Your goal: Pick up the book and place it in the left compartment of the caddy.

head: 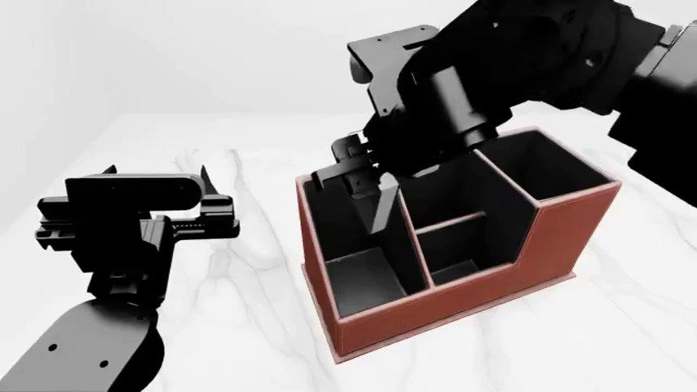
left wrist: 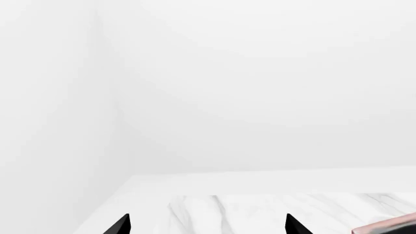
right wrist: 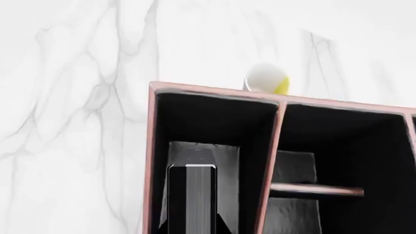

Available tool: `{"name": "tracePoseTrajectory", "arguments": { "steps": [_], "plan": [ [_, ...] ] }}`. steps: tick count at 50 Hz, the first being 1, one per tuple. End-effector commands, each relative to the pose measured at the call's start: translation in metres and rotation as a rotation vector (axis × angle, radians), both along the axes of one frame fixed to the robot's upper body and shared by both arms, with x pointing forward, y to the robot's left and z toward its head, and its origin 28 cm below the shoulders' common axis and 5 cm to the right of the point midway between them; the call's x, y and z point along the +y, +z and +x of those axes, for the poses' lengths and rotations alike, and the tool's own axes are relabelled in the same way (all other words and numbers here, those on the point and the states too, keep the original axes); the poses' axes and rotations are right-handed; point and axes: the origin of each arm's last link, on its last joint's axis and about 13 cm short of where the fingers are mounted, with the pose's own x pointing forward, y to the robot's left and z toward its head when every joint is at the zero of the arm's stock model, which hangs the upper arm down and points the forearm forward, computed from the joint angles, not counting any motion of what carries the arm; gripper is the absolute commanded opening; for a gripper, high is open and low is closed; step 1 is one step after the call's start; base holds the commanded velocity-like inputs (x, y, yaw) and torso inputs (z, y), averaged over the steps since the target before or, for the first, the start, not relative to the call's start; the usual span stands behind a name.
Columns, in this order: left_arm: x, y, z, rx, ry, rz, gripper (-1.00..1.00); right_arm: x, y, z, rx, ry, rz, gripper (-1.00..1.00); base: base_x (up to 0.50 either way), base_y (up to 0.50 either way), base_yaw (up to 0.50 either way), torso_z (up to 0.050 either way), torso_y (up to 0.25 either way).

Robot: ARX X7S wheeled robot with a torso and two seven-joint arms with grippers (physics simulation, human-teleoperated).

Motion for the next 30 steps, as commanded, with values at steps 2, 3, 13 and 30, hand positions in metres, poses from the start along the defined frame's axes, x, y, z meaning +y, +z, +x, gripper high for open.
{"name": "tracePoseTrajectory", "arguments": {
  "steps": [2, 3, 13, 30],
  "plan": [
    [0.001, 0.000, 0.000, 0.001, 0.001, -0.004, 1.00, 0.013, -0.018, 0.024, 0.016, -0.024, -0.033, -1.00, 0.00, 0.00, 0.00, 0.000, 0.000],
    [0.001, 0.000, 0.000, 0.001, 0.001, -0.004, 1.00, 0.014, -0.020, 0.026, 0.023, -0.025, -0.037, -1.00, 0.00, 0.00, 0.00, 0.000, 0.010],
    [0.002, -0.002, -0.001, 0.000, 0.008, -0.008, 1.00, 0.018, -0.036, 0.031, 0.052, -0.045, -0.045, -1.00, 0.00, 0.00, 0.00, 0.000, 0.001],
    [0.004, -0.004, -0.002, 0.005, 0.016, -0.010, 1.00, 0.016, -0.066, 0.036, 0.091, -0.080, -0.050, -1.00, 0.00, 0.00, 0.00, 0.000, 0.001]
  ]
}}
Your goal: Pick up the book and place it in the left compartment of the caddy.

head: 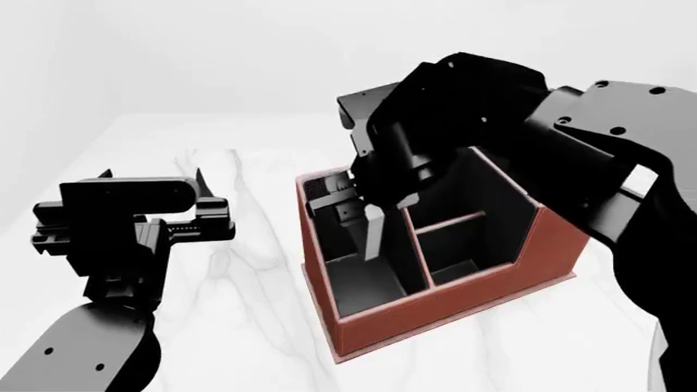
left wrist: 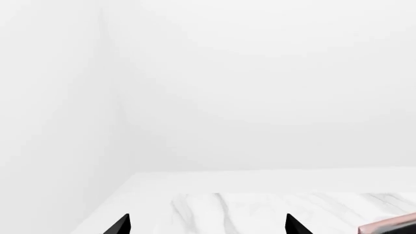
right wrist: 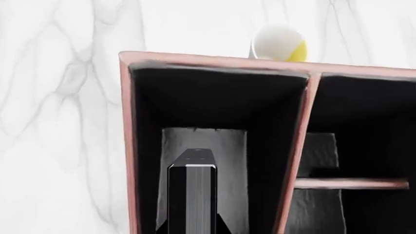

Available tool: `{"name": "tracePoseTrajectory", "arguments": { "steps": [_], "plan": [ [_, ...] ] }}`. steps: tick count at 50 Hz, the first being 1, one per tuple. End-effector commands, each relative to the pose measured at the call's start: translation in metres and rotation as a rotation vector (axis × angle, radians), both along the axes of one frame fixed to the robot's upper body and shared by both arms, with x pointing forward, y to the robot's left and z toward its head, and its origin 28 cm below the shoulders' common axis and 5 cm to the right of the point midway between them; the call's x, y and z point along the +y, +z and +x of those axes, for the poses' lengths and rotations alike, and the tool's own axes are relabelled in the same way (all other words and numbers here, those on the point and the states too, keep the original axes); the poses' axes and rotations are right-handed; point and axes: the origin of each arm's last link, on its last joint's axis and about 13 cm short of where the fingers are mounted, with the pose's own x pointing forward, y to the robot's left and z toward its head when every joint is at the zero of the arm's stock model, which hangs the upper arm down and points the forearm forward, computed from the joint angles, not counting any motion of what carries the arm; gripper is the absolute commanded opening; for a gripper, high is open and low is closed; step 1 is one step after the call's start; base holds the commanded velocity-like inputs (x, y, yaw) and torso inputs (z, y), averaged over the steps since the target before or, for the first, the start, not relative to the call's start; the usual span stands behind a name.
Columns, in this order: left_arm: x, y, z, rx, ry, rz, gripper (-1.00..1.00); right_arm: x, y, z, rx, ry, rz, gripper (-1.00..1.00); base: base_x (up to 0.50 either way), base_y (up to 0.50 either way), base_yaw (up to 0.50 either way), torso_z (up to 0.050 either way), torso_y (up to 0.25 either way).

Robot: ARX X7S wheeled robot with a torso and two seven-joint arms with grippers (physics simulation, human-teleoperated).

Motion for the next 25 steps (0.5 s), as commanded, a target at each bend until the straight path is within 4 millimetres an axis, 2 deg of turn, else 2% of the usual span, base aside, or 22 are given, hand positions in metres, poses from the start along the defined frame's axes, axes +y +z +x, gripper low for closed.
{"name": "tracePoseTrajectory", "arguments": {
  "steps": [1, 25],
  "plan": [
    [0.001, -0.001, -0.001, 0.002, 0.005, -0.001, 1.00, -0.002, -0.017, 0.007, -0.007, -0.028, -0.023, -1.00, 0.00, 0.00, 0.00, 0.000, 0.000],
    [0.002, -0.002, -0.002, 0.001, 0.009, 0.000, 1.00, -0.005, -0.047, 0.019, 0.017, -0.060, -0.015, -1.00, 0.00, 0.00, 0.00, 0.000, 0.001]
  ]
}}
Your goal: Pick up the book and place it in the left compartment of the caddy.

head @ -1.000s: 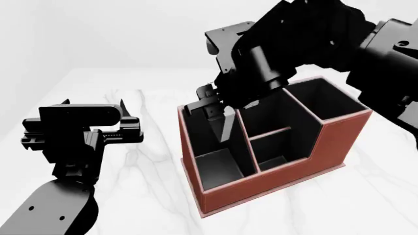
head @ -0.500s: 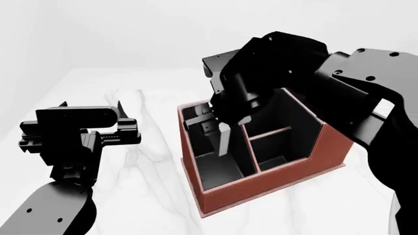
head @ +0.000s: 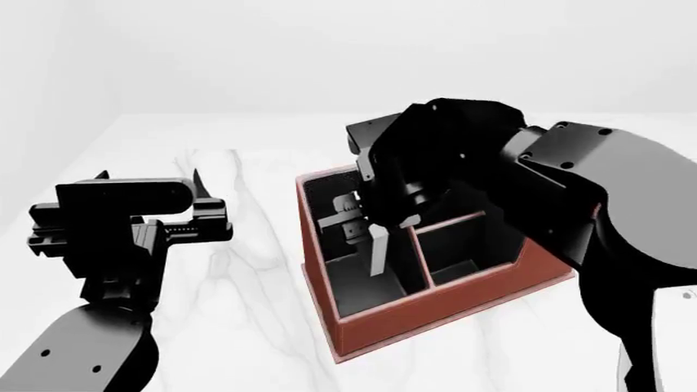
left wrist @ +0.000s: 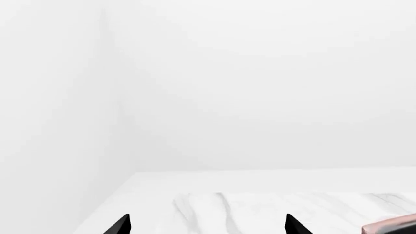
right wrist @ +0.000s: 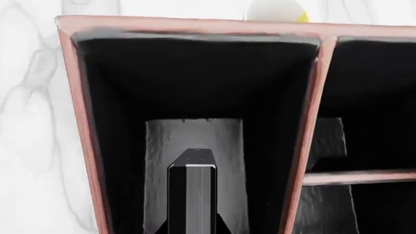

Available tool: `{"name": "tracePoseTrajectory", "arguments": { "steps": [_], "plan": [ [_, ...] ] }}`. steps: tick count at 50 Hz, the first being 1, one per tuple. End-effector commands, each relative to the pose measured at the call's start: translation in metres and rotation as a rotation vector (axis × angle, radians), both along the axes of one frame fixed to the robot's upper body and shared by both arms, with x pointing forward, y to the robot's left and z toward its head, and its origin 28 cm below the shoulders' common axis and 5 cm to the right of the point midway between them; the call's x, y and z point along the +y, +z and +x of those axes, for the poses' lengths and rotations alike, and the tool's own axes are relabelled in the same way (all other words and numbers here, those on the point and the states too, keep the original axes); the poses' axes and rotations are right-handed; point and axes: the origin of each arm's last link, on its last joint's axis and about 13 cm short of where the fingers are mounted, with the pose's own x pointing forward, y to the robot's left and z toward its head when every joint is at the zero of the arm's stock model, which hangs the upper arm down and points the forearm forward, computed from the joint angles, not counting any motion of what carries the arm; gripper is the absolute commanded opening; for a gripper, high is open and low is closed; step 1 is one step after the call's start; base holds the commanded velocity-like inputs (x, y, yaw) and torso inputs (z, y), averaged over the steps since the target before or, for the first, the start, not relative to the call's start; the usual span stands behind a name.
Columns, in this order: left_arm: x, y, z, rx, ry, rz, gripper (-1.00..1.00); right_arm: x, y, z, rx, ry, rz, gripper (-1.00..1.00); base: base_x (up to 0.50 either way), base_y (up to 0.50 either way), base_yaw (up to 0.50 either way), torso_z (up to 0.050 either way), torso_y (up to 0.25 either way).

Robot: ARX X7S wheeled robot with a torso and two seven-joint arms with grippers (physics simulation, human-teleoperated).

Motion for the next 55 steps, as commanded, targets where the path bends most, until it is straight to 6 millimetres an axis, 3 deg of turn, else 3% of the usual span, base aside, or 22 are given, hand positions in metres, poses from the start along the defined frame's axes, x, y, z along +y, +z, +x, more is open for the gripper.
{"name": "tracePoseTrajectory", "arguments": {
  "steps": [1, 22, 55],
  "plan": [
    [0.001, -0.002, -0.001, 0.002, 0.002, -0.001, 1.00, -0.003, -0.010, 0.007, -0.024, -0.008, -0.001, -1.00, 0.00, 0.00, 0.00, 0.000, 0.000],
    [0.001, -0.004, -0.002, 0.005, 0.004, -0.005, 1.00, -0.003, -0.033, 0.010, -0.019, -0.025, -0.007, -1.00, 0.00, 0.00, 0.00, 0.000, 0.001],
    [0.001, -0.004, -0.002, 0.006, 0.003, -0.007, 1.00, -0.002, -0.046, 0.009, -0.018, -0.014, -0.021, -1.00, 0.00, 0.00, 0.00, 0.000, 0.001]
  ]
}}
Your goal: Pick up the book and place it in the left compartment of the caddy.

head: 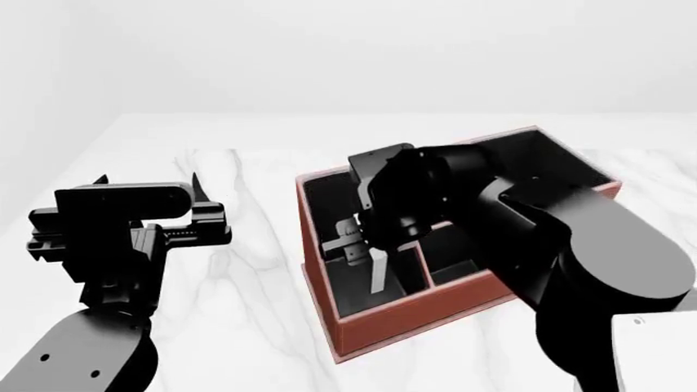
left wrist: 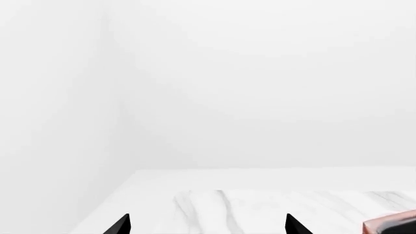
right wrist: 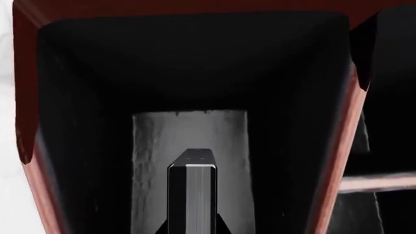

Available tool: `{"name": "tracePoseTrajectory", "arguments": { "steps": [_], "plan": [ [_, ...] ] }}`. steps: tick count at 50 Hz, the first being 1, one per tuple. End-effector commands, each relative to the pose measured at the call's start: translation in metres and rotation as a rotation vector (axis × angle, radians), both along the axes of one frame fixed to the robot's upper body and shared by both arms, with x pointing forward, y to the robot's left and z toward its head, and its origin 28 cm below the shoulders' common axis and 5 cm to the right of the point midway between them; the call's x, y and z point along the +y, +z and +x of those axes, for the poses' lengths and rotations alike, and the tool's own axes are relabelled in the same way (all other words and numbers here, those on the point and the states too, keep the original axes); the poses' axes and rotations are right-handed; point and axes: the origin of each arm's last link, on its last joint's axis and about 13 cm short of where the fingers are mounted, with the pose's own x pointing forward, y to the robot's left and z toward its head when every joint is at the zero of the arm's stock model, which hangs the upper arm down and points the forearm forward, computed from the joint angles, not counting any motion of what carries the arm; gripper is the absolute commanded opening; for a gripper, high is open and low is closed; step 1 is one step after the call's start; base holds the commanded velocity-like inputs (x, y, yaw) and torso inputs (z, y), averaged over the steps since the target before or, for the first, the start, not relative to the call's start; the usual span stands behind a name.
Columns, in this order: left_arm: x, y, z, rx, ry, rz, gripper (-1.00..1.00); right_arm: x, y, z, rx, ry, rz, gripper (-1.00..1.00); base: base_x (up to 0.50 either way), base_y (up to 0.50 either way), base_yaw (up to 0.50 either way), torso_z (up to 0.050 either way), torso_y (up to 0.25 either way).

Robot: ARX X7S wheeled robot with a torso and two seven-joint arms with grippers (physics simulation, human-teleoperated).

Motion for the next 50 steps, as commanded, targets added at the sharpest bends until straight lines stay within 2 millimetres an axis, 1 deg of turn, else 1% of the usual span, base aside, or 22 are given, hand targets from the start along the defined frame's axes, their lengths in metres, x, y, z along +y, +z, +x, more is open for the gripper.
{"name": "tracePoseTrajectory", "arguments": {
  "steps": [1, 10, 30, 31, 50],
  "plan": [
    [0.000, -0.001, 0.000, 0.001, 0.000, -0.002, 1.00, -0.001, -0.003, 0.002, -0.032, 0.001, -0.016, -1.00, 0.00, 0.00, 0.00, 0.000, 0.000],
    [0.001, -0.002, 0.000, 0.003, 0.002, -0.001, 1.00, -0.002, -0.015, 0.002, -0.031, 0.002, -0.012, -1.00, 0.00, 0.00, 0.00, 0.000, 0.001],
    [0.001, 0.000, 0.000, 0.000, 0.000, 0.001, 1.00, 0.000, -0.009, 0.003, -0.041, 0.017, 0.005, -1.00, 0.00, 0.00, 0.00, 0.000, 0.001],
    [0.000, 0.000, 0.000, 0.000, 0.000, 0.001, 1.00, -0.001, -0.009, 0.003, -0.039, 0.024, 0.001, 1.00, 0.00, 0.00, 0.00, 0.010, 0.000],
    [0.001, -0.001, -0.001, 0.000, 0.002, -0.003, 1.00, 0.000, -0.006, 0.002, -0.045, 0.033, -0.003, 1.00, 0.00, 0.00, 0.00, 0.000, 0.000]
  ]
}}
